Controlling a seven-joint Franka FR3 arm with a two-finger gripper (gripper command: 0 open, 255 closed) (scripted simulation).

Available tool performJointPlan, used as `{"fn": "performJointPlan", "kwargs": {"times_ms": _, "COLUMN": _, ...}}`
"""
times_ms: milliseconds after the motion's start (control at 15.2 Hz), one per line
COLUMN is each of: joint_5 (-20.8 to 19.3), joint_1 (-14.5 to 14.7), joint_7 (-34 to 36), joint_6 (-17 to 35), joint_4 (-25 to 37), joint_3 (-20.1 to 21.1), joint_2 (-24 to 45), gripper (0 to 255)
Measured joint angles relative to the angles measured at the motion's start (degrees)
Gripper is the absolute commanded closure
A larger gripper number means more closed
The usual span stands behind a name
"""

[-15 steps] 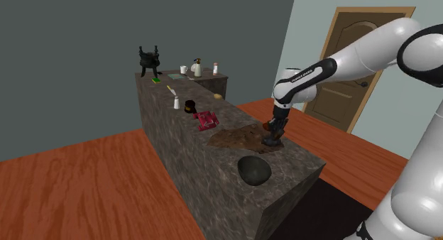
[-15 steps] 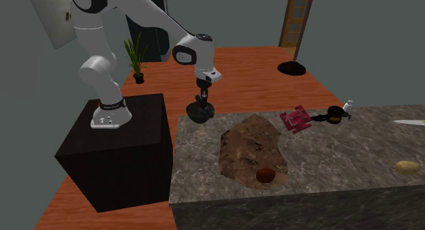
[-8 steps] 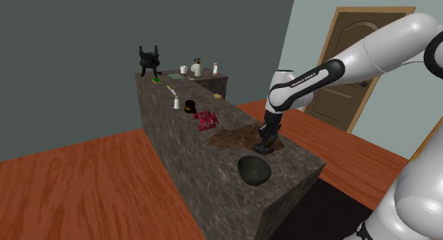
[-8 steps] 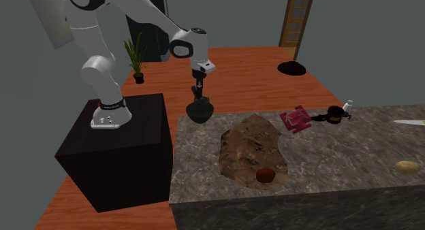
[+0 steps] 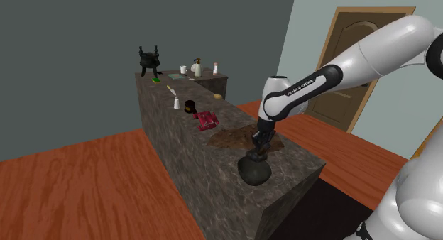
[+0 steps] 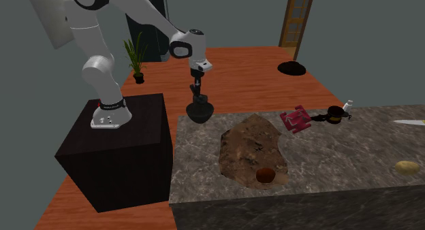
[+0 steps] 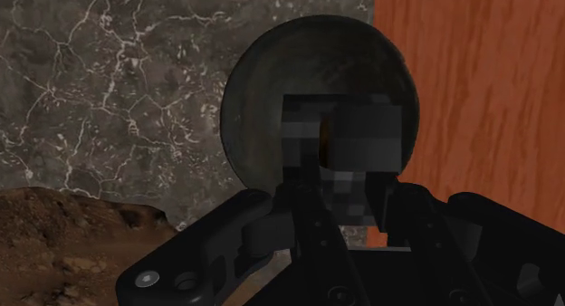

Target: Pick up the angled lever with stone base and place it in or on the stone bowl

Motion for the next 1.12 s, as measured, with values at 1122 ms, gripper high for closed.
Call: {"fn": "performJointPlan", "kwargs": {"times_ms": 1122, "joint_5": 1.88, "joint_1": -0.10, "joint_7": -1.72, "joint_6": 9.31, "joint_4": -1.52, "joint_3": 0.30, "joint_2": 7.85, "gripper": 255}}
